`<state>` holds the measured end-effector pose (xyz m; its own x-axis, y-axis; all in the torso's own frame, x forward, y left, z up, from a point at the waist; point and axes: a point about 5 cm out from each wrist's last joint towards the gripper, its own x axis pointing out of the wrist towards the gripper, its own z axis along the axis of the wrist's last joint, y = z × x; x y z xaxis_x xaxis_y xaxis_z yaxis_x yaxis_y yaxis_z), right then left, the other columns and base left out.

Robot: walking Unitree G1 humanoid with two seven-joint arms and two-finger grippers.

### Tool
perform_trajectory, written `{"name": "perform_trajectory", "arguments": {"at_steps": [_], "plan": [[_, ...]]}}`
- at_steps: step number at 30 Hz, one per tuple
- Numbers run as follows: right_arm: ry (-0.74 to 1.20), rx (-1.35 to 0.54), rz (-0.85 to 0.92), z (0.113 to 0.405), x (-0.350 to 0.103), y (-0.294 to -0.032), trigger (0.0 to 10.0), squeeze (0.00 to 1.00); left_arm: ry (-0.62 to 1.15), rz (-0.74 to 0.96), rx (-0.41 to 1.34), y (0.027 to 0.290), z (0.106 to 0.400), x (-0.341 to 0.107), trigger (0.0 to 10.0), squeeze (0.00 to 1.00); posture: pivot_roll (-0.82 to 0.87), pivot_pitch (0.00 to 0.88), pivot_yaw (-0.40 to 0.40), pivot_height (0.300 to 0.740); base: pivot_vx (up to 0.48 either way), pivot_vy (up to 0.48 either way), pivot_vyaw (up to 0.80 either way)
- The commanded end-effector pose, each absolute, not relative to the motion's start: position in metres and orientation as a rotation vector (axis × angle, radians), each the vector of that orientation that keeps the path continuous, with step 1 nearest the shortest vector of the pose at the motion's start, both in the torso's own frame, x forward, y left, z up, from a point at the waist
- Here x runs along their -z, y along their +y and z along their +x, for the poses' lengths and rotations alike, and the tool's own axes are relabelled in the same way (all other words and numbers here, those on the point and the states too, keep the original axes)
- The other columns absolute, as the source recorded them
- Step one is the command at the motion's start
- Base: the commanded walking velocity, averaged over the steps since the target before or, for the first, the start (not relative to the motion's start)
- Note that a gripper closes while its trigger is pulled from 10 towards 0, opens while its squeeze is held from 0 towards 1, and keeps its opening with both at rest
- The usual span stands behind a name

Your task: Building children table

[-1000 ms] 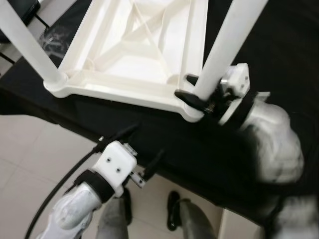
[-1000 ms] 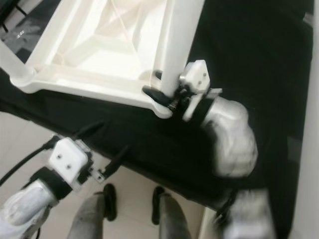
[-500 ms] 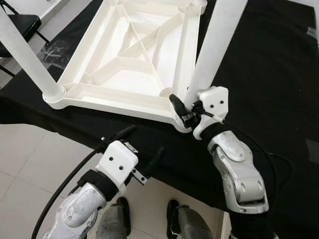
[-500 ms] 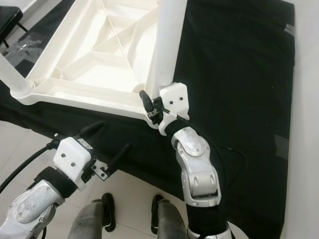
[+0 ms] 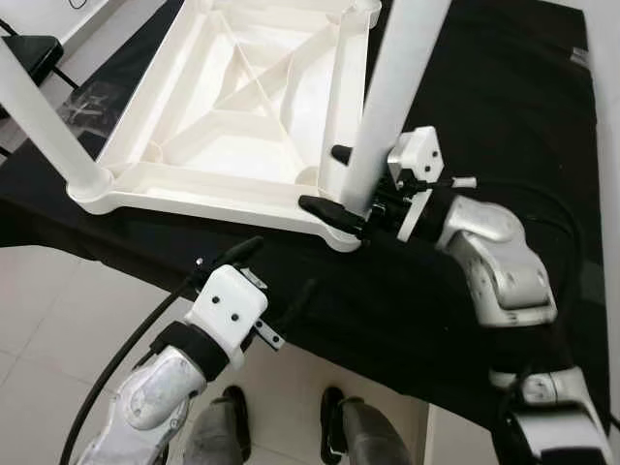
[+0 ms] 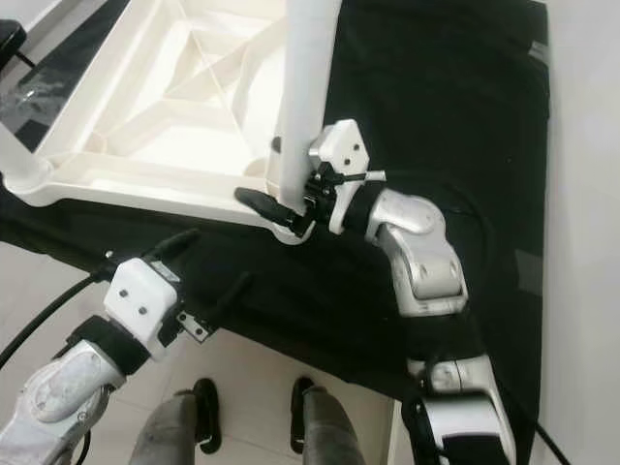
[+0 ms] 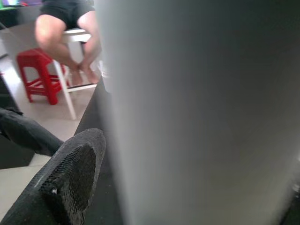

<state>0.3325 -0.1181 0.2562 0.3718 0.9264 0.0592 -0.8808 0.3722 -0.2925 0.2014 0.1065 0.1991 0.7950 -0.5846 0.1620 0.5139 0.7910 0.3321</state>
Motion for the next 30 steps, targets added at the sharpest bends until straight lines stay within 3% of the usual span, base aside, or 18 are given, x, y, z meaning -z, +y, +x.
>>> {"name": "perform_trajectory", "arguments": {"at_steps": [1,2,3,4,5,9,19,25,26,27,28,29,30], "plan": [[-0.233,-1.275,-0.239,0.335,-0.258,-0.110,10.0,0.00,-0.247,0.278,0.620,0.103,0.199,-0.195,10.0,0.00,0.12,0.276,-0.099,0.740,0.000,0.000,0.00],[-0.230,-1.298,-0.241,0.337,-0.259,-0.109,9.5,0.00,-0.248,0.278,0.619,0.103,0.199,-0.195,10.0,0.00,0.12,0.276,-0.099,0.740,0.000,0.000,0.00],[-0.217,-1.339,-0.244,0.338,-0.259,-0.108,6.1,0.00,-0.250,0.280,0.617,0.103,0.200,-0.195,10.0,0.00,0.12,0.275,-0.104,0.740,0.000,0.000,0.00],[-0.217,-1.339,-0.244,0.338,-0.259,-0.108,6.1,0.00,-0.250,0.280,0.617,0.103,0.200,-0.195,10.0,0.00,0.12,0.275,-0.104,0.740,0.000,0.000,0.00],[-0.204,-1.381,-0.246,0.340,-0.259,-0.108,0.0,0.00,-0.257,0.271,0.612,0.104,0.200,-0.197,10.0,0.00,0.12,0.274,-0.107,0.740,0.000,0.000,0.00],[-0.196,-1.453,-0.229,0.347,-0.261,-0.109,0.0,0.00,-0.277,0.249,0.598,0.105,0.202,-0.203,10.0,0.00,0.12,0.272,-0.108,0.740,0.000,0.000,0.00],[-0.220,-1.415,-0.190,0.354,-0.260,-0.126,0.0,0.00,-0.268,0.255,0.612,0.102,0.200,-0.199,10.0,0.00,0.10,0.271,-0.106,0.740,0.000,0.000,0.00],[-0.211,-0.971,-0.157,0.346,-0.229,-0.142,0.0,0.00,-0.242,0.257,0.624,0.104,0.198,-0.195,10.0,0.00,0.08,0.297,-0.087,0.740,0.000,0.000,0.00],[-0.211,-0.971,-0.157,0.346,-0.229,-0.142,0.0,0.00,-0.242,0.257,0.624,0.104,0.198,-0.195,10.0,0.00,0.08,0.297,-0.087,0.740,0.000,0.000,0.00],[-0.204,-0.827,-0.126,0.344,-0.222,-0.140,0.0,0.00,-0.239,0.256,0.625,0.105,0.198,-0.195,10.0,0.00,0.08,0.298,-0.085,0.740,0.000,0.000,0.00],[-0.142,-0.503,-0.174,0.340,-0.205,-0.138,0.0,0.00,-0.237,0.255,0.625,0.106,0.199,-0.195,10.0,0.00,0.06,0.303,-0.078,0.740,0.000,0.000,0.00],[-0.142,-0.503,-0.174,0.340,-0.205,-0.138,0.0,0.00,-0.237,0.255,0.625,0.106,0.199,-0.195,10.0,0.00,0.06,0.303,-0.078,0.740,0.000,0.000,0.00],[-0.082,-0.331,-0.178,0.325,-0.189,-0.135,0.0,0.00,-0.236,0.254,0.625,0.107,0.199,-0.195,10.0,0.00,0.05,0.309,-0.082,0.740,0.000,0.000,0.00]]}}
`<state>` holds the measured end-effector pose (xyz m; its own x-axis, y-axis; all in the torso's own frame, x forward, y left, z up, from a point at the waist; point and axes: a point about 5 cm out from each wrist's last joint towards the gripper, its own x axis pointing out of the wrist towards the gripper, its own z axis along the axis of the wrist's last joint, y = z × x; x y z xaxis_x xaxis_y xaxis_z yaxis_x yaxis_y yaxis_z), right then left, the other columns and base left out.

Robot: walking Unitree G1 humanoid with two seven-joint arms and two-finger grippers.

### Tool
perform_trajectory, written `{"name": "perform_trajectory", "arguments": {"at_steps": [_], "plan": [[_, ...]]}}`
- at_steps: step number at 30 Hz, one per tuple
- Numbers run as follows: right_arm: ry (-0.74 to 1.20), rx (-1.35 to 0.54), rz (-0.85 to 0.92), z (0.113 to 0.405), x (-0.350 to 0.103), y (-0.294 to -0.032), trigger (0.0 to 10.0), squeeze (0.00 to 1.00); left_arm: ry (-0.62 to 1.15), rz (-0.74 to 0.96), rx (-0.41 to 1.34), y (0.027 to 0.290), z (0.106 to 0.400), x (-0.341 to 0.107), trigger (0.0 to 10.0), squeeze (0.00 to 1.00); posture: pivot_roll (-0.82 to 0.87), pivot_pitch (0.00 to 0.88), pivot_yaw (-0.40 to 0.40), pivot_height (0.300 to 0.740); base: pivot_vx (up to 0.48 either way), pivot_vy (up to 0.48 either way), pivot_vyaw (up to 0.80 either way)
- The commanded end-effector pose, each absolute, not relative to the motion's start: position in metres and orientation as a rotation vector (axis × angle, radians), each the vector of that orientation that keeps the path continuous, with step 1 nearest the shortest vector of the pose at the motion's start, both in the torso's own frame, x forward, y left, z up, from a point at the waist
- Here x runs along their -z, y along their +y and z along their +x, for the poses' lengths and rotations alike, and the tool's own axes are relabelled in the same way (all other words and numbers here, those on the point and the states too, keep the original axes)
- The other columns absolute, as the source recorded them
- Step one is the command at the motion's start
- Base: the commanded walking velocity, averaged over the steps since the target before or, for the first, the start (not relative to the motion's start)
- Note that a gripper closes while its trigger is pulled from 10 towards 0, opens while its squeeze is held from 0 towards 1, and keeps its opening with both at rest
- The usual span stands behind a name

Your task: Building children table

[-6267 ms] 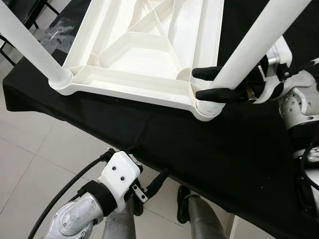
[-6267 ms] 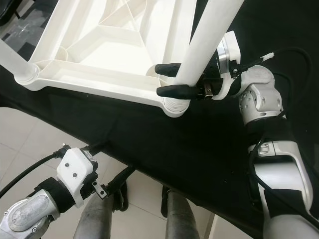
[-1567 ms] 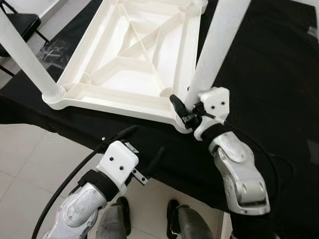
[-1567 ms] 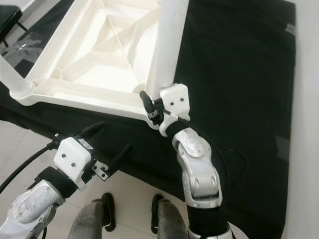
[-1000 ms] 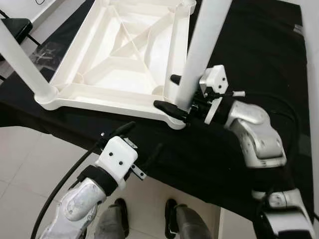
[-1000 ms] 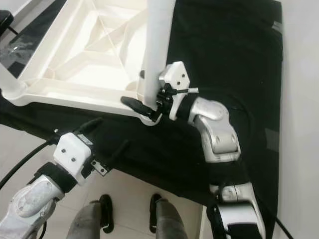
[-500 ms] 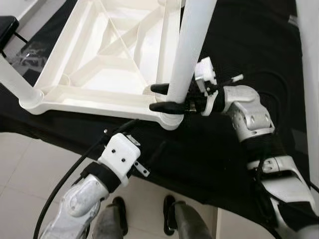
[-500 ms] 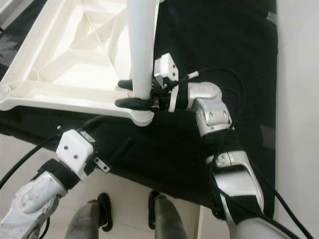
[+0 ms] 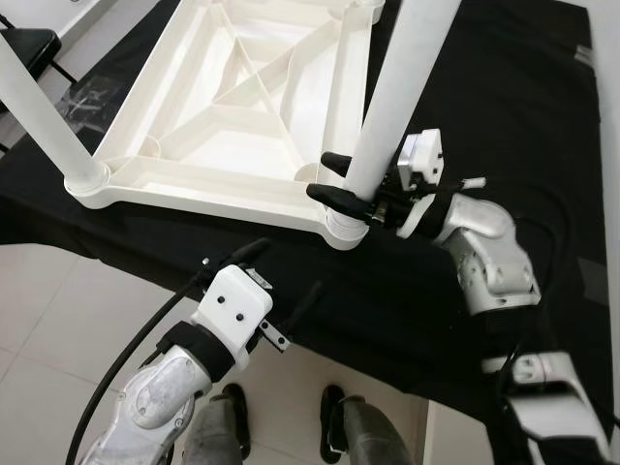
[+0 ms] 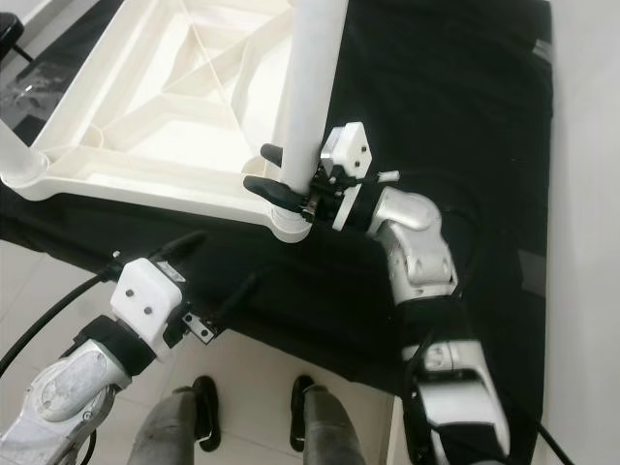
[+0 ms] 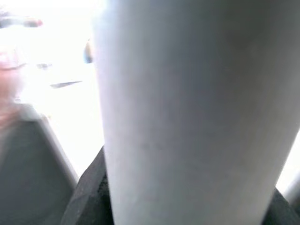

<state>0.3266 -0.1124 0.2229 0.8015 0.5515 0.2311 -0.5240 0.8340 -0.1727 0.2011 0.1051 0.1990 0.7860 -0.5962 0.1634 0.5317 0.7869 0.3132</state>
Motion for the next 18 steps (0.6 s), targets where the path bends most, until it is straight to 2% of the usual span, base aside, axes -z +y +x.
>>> {"name": "perform_trajectory", "arguments": {"at_steps": [1,2,3,5,10,11,14,15,16,18], "plan": [[-0.082,-0.331,-0.178,0.325,-0.189,-0.135,0.0,0.00,-0.236,0.254,0.625,0.107,0.199,-0.195,10.0,0.00,0.05,0.309,-0.082,0.740,0.000,0.000,0.00],[-0.063,-0.289,-0.206,0.311,-0.178,-0.123,0.0,0.00,-0.238,0.255,0.628,0.107,0.200,-0.196,10.0,0.00,0.07,0.314,-0.074,0.740,0.000,0.000,0.00],[-0.063,-0.289,-0.206,0.311,-0.178,-0.123,0.0,0.00,-0.238,0.255,0.628,0.107,0.200,-0.196,10.0,0.00,0.07,0.314,-0.074,0.740,0.000,0.000,0.00],[-0.050,-0.385,-0.184,0.304,-0.171,-0.101,0.0,0.00,-0.242,0.253,0.637,0.104,0.201,-0.195,10.0,0.00,0.06,0.293,-0.082,0.740,0.000,0.000,0.00],[-0.064,-0.435,-0.174,0.309,-0.177,-0.090,0.0,0.00,-0.252,0.248,0.635,0.103,0.203,-0.197,10.0,0.00,0.05,0.292,-0.079,0.740,0.000,0.000,0.00],[-0.066,-0.436,-0.168,0.312,-0.180,-0.089,10.0,0.00,-0.255,0.248,0.631,0.104,0.204,-0.197,10.0,0.00,0.05,0.291,-0.079,0.740,0.000,0.000,0.00],[-0.076,-0.463,-0.147,0.315,-0.185,-0.087,10.0,0.00,-0.256,0.246,0.630,0.103,0.204,-0.197,10.0,0.00,0.05,0.286,-0.075,0.740,0.000,0.000,0.00],[-0.101,-0.532,-0.107,0.319,-0.193,-0.085,10.0,1.00,-0.256,0.246,0.631,0.103,0.205,-0.197,10.0,0.00,0.05,0.283,-0.072,0.740,0.000,0.000,0.00],[-0.101,-0.532,-0.107,0.319,-0.193,-0.085,10.0,1.00,-0.256,0.246,0.631,0.103,0.205,-0.197,10.0,0.00,0.05,0.283,-0.072,0.740,0.000,0.000,0.00],[-0.192,-0.693,-0.072,0.326,-0.217,-0.082,10.0,1.00,-0.264,0.248,0.633,0.102,0.206,-0.199,10.0,0.00,0.06,0.280,-0.076,0.740,0.000,0.000,0.00]]}}
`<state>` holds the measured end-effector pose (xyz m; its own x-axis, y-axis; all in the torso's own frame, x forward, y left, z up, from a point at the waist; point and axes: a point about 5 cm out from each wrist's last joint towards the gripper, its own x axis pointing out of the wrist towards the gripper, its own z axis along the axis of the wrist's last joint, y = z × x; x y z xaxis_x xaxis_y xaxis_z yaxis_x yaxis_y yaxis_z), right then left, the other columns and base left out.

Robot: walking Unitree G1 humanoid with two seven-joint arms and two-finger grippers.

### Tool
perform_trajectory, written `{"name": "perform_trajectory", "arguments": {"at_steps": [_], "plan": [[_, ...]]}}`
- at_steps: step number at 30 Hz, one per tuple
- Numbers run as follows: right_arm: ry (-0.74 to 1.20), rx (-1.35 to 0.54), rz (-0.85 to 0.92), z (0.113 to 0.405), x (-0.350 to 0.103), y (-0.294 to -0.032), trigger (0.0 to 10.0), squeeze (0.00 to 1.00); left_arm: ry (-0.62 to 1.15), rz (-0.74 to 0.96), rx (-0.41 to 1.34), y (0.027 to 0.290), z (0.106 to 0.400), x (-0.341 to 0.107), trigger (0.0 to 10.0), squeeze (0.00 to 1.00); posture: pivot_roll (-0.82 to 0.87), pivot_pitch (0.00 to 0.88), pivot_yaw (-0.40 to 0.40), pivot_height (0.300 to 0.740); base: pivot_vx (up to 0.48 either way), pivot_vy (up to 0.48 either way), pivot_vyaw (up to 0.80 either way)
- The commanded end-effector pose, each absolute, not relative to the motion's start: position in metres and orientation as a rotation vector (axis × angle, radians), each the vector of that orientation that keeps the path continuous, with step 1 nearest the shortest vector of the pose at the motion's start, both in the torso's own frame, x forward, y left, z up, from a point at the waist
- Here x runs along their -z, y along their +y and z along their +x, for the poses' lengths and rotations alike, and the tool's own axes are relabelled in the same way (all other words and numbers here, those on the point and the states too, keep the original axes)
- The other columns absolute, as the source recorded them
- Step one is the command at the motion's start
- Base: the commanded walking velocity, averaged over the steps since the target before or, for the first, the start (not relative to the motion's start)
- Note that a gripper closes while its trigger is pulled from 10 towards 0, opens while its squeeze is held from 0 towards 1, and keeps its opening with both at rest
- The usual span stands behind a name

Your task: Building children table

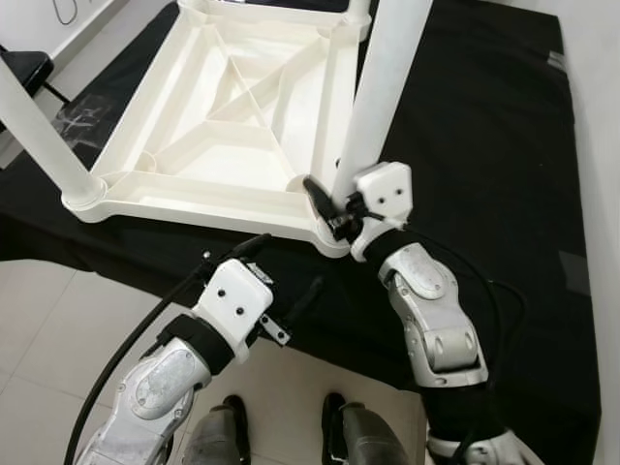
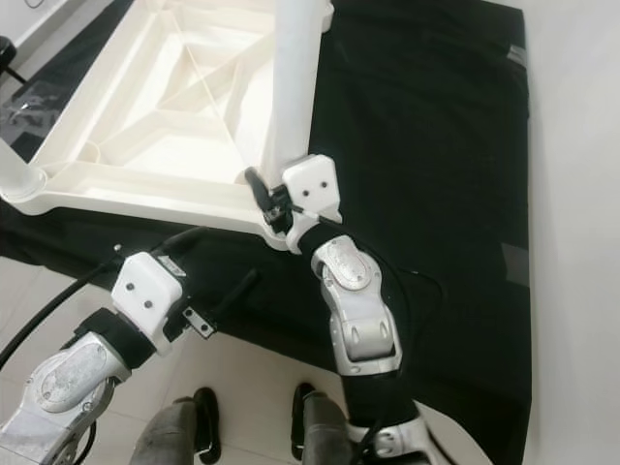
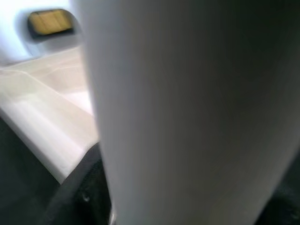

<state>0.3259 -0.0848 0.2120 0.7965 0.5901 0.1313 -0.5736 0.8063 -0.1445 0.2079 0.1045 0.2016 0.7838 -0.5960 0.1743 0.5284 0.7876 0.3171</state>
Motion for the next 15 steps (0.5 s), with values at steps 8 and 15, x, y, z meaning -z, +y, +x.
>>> {"name": "perform_trajectory", "arguments": {"at_steps": [8,15], "plan": [[-0.337,-1.211,-0.238,0.320,-0.260,-0.081,10.0,0.00,-0.265,0.252,0.632,0.102,0.207,-0.199,10.0,0.00,0.06,0.277,-0.080,0.740,0.000,0.000,0.00],[-0.290,-1.461,-0.227,0.329,-0.271,-0.084,10.0,0.00,-0.267,0.259,0.630,0.103,0.207,-0.200,10.0,0.00,0.09,0.273,-0.088,0.740,0.000,0.000,0.00]]}}
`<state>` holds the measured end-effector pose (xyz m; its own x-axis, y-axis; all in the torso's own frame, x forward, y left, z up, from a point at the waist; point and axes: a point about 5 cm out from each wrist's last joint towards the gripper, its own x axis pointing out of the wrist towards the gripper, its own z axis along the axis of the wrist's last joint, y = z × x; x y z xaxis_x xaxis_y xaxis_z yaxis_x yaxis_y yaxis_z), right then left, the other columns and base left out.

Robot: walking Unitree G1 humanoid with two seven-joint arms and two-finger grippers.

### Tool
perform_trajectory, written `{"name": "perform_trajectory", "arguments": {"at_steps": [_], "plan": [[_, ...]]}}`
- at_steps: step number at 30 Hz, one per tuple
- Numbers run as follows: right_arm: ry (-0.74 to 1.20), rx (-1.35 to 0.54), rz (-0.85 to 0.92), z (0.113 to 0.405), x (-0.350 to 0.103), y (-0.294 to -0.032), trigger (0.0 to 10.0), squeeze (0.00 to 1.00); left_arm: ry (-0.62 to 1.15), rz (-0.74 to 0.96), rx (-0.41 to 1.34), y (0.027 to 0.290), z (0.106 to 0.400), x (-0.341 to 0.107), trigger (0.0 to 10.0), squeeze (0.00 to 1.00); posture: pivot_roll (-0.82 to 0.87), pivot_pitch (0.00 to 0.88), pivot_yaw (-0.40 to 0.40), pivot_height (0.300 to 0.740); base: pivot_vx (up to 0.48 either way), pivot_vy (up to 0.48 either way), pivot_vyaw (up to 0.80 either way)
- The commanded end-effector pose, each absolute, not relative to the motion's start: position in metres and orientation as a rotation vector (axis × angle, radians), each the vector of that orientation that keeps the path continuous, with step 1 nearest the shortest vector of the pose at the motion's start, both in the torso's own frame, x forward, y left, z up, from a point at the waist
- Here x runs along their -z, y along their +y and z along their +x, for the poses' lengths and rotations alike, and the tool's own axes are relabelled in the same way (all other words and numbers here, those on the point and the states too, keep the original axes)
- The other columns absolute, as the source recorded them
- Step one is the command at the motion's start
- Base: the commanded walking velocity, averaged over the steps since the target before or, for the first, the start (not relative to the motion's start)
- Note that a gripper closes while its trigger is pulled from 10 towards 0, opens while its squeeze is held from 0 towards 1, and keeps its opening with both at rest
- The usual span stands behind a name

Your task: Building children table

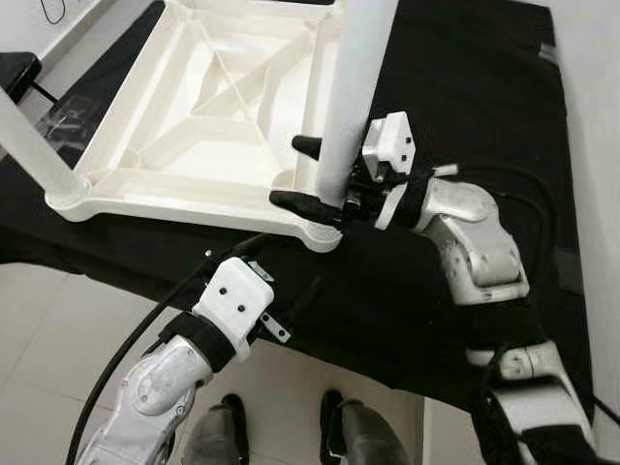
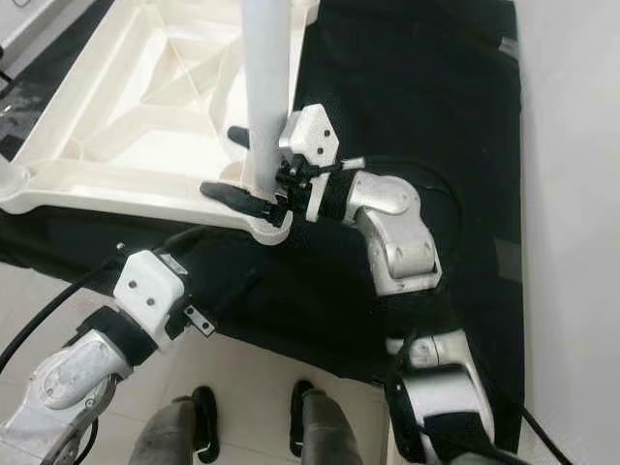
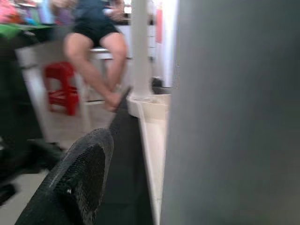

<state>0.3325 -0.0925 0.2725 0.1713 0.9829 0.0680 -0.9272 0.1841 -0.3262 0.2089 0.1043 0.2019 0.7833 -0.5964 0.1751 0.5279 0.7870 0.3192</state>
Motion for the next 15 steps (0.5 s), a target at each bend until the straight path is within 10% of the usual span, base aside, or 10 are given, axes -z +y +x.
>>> {"name": "perform_trajectory", "arguments": {"at_steps": [1,3,4,5,15], "plan": [[-0.287,-1.492,-0.236,0.330,-0.272,-0.085,10.0,0.00,-0.267,0.260,0.629,0.103,0.206,-0.200,10.0,0.00,0.09,0.273,-0.088,0.740,0.000,0.000,0.00],[-0.282,-1.521,-0.235,0.330,-0.273,-0.085,8.3,0.00,-0.266,0.262,0.626,0.103,0.206,-0.200,10.0,0.00,0.09,0.274,-0.089,0.740,0.000,0.000,0.00],[-0.280,-1.539,-0.231,0.331,-0.274,-0.086,1.6,0.00,-0.266,0.264,0.625,0.104,0.206,-0.200,10.0,0.00,0.09,0.274,-0.089,0.740,0.000,0.000,0.00],[-0.279,-1.552,-0.230,0.332,-0.274,-0.086,0.0,0.00,-0.266,0.265,0.624,0.104,0.206,-0.200,10.0,0.00,0.09,0.274,-0.089,0.740,0.000,0.000,0.00],[-0.269,-1.512,-0.216,0.336,-0.264,-0.098,0.0,0.00,-0.263,0.261,0.629,0.103,0.205,-0.199,10.0,0.00,0.08,0.285,-0.089,0.740,0.000,0.000,0.00]]}}
